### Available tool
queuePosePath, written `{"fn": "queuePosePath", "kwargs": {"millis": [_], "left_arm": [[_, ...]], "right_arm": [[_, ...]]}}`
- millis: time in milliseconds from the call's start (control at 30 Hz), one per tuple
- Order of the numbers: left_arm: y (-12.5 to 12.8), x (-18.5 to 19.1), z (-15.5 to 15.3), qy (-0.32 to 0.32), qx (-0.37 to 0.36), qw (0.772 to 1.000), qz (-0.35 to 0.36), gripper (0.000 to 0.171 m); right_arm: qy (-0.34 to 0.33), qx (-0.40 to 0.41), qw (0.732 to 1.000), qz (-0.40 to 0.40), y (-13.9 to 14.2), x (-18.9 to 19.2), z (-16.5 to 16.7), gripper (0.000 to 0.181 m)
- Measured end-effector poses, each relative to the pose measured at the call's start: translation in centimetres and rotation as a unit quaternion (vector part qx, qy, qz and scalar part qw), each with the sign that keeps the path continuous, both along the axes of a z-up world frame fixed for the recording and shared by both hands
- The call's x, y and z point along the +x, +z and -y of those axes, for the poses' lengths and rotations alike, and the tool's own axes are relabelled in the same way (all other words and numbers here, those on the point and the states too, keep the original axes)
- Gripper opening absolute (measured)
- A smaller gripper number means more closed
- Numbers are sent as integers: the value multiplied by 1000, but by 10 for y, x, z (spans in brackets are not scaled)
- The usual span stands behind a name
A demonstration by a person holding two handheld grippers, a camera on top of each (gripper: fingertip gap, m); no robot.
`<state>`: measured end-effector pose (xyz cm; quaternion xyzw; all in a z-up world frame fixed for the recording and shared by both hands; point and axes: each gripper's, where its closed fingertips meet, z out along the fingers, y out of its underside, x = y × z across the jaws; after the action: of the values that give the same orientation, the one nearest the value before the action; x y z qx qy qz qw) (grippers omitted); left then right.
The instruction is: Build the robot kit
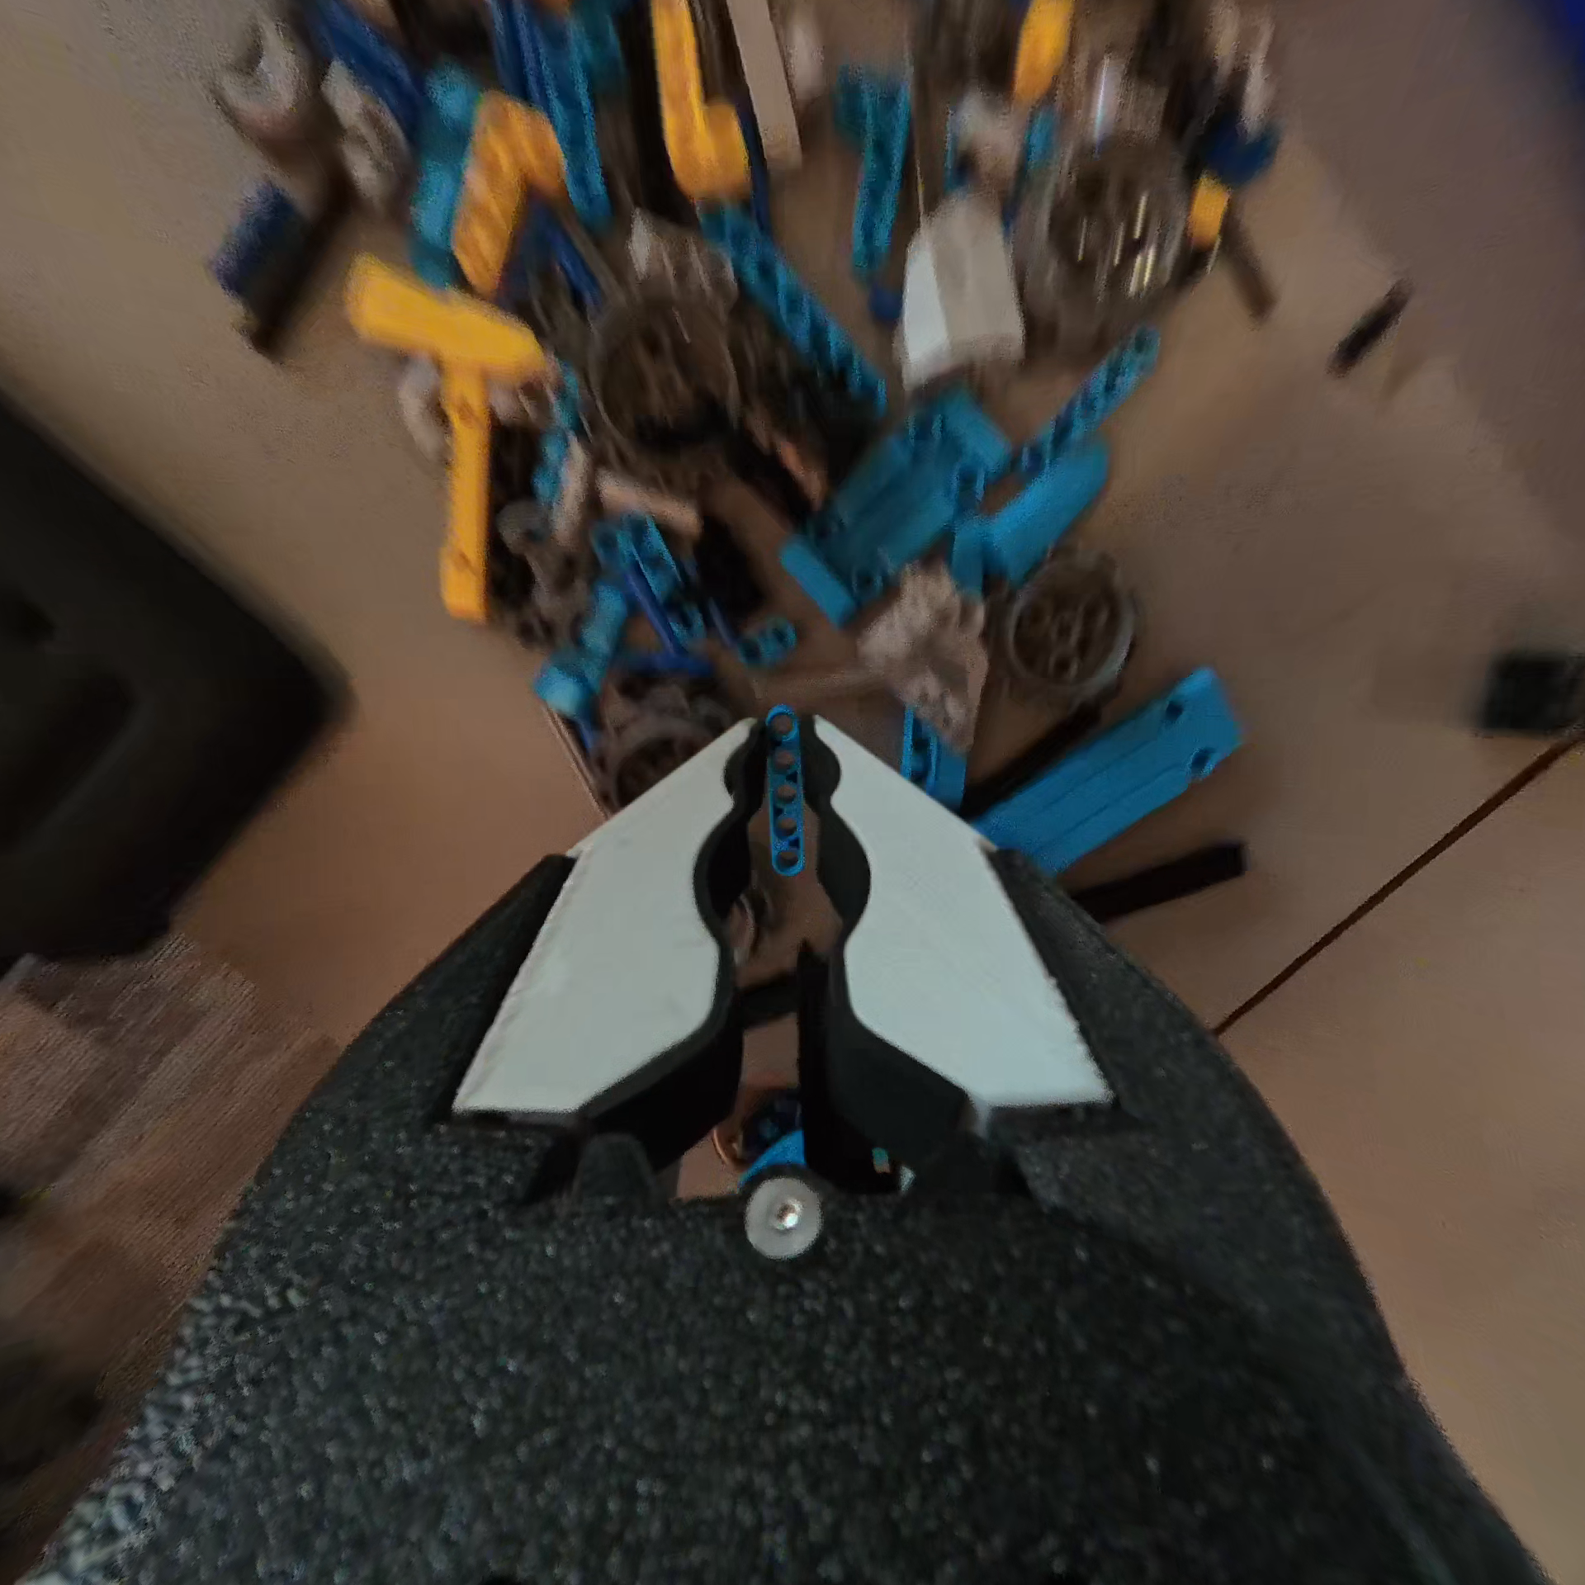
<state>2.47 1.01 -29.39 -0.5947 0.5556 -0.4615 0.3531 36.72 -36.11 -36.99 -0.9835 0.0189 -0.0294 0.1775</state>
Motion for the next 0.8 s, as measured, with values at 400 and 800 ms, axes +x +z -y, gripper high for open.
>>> {"fn": "queuePosePath", "kwargs": {"millis": [400, 800], "left_arm": [[-7, 11, 12, -19, 24, 1000, -5, 25], [2, 0, 9, -7, 16, 999, 42, 25]], "right_arm": [[324, 97, 937, -83, -17, -250, -296, 8], [102, 224, 969, -28, 25, -221, -248, 14]]}}
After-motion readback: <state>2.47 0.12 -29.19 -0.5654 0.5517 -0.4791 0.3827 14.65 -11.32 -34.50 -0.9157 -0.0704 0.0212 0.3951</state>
